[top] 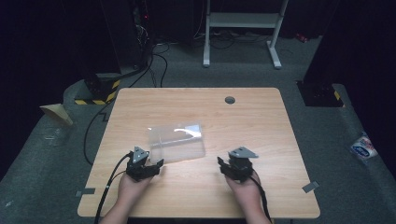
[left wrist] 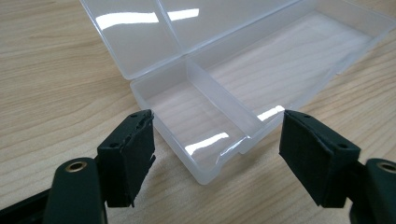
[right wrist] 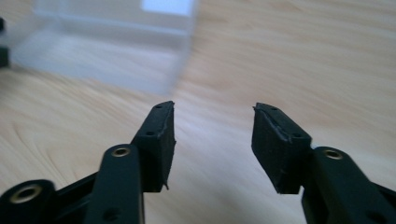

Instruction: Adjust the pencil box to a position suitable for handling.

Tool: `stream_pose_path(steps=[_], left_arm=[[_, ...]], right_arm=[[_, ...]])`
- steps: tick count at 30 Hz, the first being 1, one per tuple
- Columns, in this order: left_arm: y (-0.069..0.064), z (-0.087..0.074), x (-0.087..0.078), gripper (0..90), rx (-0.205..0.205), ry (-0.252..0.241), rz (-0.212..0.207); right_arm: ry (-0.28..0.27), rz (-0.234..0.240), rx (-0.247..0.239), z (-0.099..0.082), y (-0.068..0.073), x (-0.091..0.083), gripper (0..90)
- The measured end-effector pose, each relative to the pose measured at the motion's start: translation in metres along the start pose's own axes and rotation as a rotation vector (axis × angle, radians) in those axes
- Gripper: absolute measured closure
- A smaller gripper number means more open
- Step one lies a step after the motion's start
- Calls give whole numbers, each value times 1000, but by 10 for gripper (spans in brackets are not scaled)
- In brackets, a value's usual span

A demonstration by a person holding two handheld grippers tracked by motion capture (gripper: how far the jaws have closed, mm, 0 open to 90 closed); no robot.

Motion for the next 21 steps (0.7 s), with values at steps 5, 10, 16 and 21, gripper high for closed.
stream_pose_path(steps=[5,10,16,21], left_arm=[[-5,-1,1,252,46,32,11],[-5,-1,3,271,46,55,26],[-2,-1,3,317,11,54,-7],[-6,0,3,360,47,45,-20]], right_arm=[[-14,-11,-2,28,26,44,602],[28,-14,48,40,27,71,742],[98,-31,47,34,28,77,789],[108,-34,51,26,25,67,788]])
Point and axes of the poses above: each handheld gripper's, and its own axes: x roughly forward along the jaws, z roughly out of its top, y roughly to its left, the point moved 3 cm from there along x, roughly forward along the jaws, and after that the axes turned 9 degrees about y, right-handed, at the moved point
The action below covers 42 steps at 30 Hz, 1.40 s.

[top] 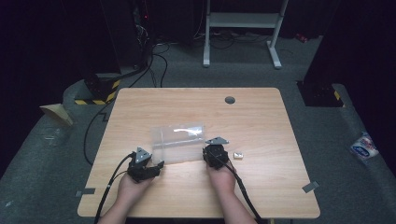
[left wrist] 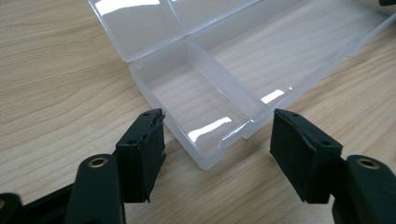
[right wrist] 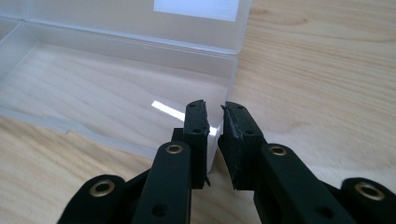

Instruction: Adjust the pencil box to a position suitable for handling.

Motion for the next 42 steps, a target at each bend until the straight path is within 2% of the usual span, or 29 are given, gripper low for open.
stream_pose_path(steps=[2,3,6,11,14,17,19,28,32,37,42], left_arm=[[-7,2,2,377,57,15,20],[-10,3,3,385,69,18,16],[-17,7,6,389,64,25,-1],[-32,14,12,392,97,23,-18],[-38,18,16,396,92,20,-23],[-38,20,17,403,110,24,-26],[-38,19,17,406,108,22,-26],[-38,18,17,394,74,23,-50],[-37,17,16,346,86,22,-25],[-36,15,13,316,69,-1,-28],[-36,10,5,303,104,1,-27]], right_arm=[[1,-5,2,-6,-4,-5,784],[-2,-8,-3,-8,-6,-7,781],[1,-26,1,-15,-12,-13,766],[-13,-41,28,-23,-26,-20,751],[-17,-43,44,-27,-33,-23,756],[-23,-45,47,-30,-38,-27,756],[-30,-41,40,-32,-38,-28,757],[-43,-44,45,-35,-35,-28,737],[-47,-47,35,-36,-34,-29,721],[-70,-46,36,-35,-37,-37,696],[-108,-45,38,-37,-44,-47,671]])
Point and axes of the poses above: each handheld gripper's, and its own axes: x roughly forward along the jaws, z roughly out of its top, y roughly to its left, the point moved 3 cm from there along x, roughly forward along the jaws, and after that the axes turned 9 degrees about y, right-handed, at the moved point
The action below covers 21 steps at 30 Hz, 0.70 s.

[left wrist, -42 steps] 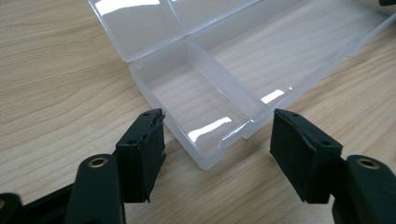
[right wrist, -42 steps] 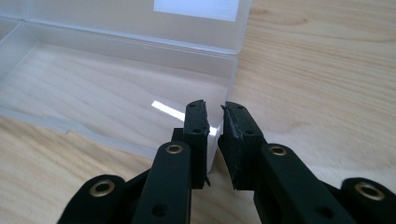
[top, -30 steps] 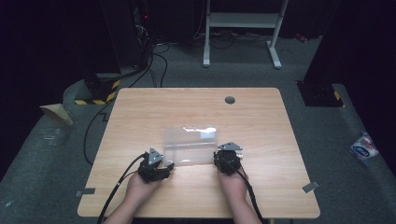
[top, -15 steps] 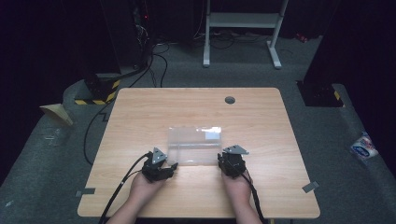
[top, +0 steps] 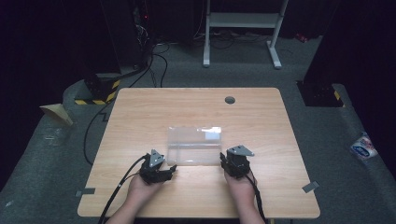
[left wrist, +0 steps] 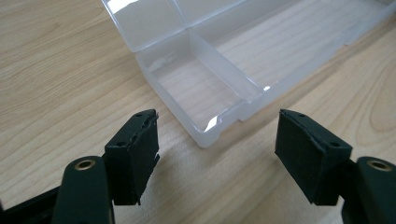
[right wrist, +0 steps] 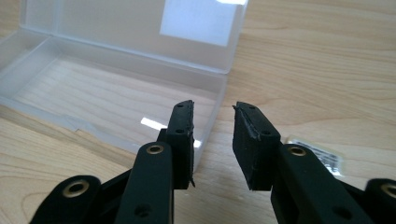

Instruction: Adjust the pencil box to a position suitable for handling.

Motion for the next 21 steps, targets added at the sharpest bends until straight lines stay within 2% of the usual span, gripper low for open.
stream_pose_path(steps=[2,6,9,10,12,14,16,19,21], left_arm=[[4,-3,-5,304,-8,-17,-3],[19,-7,-17,302,-55,-39,1],[34,-11,-26,298,-88,-30,20],[39,-14,-29,302,-83,-19,34],[48,-22,-34,307,-74,13,73],[58,-34,-40,306,-62,59,118],[68,-45,-46,304,-89,72,134],[80,-59,-51,329,-149,80,111],[84,-64,-51,330,-174,75,128]], right_arm=[[-18,-12,-6,-1,-6,-6,660],[-64,-26,13,-4,-24,-19,647],[-109,-24,37,-10,-40,-30,660],[-119,-34,43,-12,-45,-33,657],[-105,-51,50,-16,-54,-35,641],[-62,-54,42,-19,-60,-33,625],[-29,-56,19,-20,-62,-29,600],[14,-51,-18,-17,-63,-19,569],[35,-52,-29,-15,-64,-13,552]])
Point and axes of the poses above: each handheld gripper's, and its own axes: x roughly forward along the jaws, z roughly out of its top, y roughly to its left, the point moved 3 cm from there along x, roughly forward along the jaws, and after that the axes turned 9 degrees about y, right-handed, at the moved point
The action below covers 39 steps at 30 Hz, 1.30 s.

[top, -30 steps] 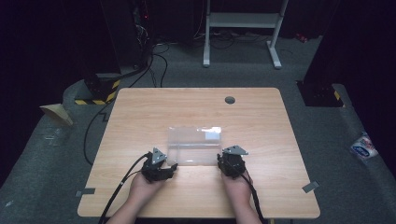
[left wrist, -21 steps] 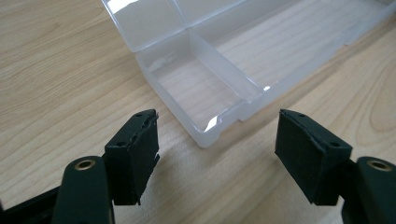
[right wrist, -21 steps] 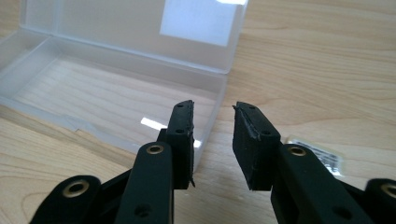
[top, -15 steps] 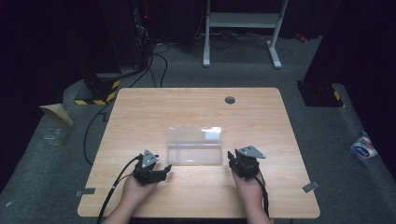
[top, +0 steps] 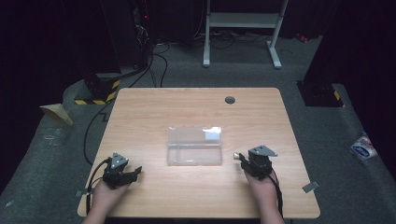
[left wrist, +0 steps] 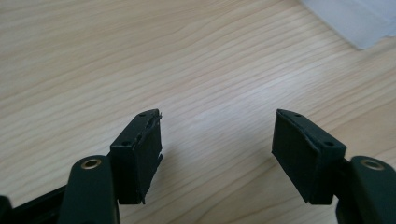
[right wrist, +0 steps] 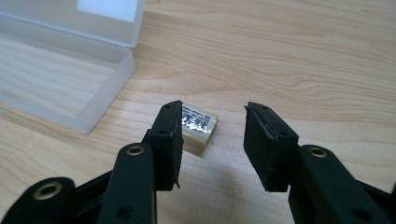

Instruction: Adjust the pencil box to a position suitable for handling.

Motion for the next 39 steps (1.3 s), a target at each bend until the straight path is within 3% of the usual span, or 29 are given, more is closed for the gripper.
stream_pose_path(steps=[3,5,9,14,17,23,27,32,39], left_arm=[[2,-2,3,307,-11,-12,8],[1,-4,3,312,-24,-21,-13],[1,-6,2,324,-34,-38,-35],[1,-5,3,341,-19,-35,-28],[1,-6,3,343,-18,-34,-29],[0,-6,3,333,-16,-40,-44],[0,-5,3,323,1,-34,-52],[0,-5,3,312,5,-35,-49],[-1,-5,3,305,7,-34,-50]], right_arm=[[18,27,14,2,0,7,547],[35,25,11,1,3,10,537],[56,-24,-36,0,10,14,532],[84,-24,-36,4,12,25,530],[84,-52,-58,12,12,31,525],[101,-27,-28,16,12,33,594],[87,-12,-10,8,13,29,594],[67,0,19,5,10,27,658],[71,-12,12,6,11,27,678]])
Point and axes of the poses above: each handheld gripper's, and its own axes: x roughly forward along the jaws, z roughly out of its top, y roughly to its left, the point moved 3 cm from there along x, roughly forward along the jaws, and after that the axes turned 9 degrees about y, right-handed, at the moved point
